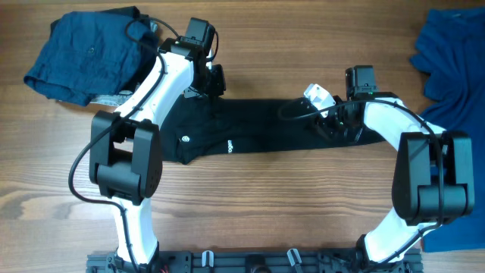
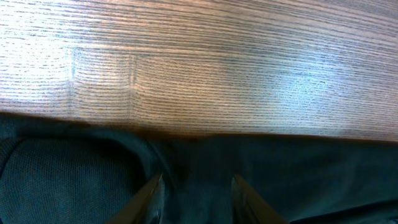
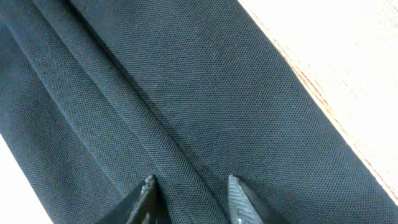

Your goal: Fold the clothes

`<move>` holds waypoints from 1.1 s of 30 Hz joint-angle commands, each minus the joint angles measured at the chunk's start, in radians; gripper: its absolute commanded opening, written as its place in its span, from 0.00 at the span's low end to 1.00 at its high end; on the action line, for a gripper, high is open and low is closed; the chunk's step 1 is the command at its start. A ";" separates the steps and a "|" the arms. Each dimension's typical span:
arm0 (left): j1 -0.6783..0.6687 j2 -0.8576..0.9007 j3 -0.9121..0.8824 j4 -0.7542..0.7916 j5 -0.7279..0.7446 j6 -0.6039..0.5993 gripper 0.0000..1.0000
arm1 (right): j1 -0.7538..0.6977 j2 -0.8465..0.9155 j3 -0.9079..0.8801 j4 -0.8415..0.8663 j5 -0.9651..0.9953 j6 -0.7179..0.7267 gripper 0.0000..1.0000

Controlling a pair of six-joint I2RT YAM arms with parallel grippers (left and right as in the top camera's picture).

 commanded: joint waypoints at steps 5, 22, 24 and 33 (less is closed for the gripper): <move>-0.004 0.011 0.011 0.009 -0.011 0.005 0.36 | 0.004 -0.041 0.019 -0.052 -0.029 0.056 0.09; -0.003 0.011 0.011 0.009 -0.040 0.012 0.38 | 0.004 -0.121 -0.021 -0.218 -0.016 0.221 0.16; -0.003 0.011 0.011 0.010 -0.040 0.012 0.38 | 0.004 -0.111 -0.033 -0.202 -0.013 0.249 0.15; -0.003 0.011 0.011 0.011 -0.040 0.012 0.38 | 0.004 -0.109 -0.032 0.056 -0.055 0.417 0.19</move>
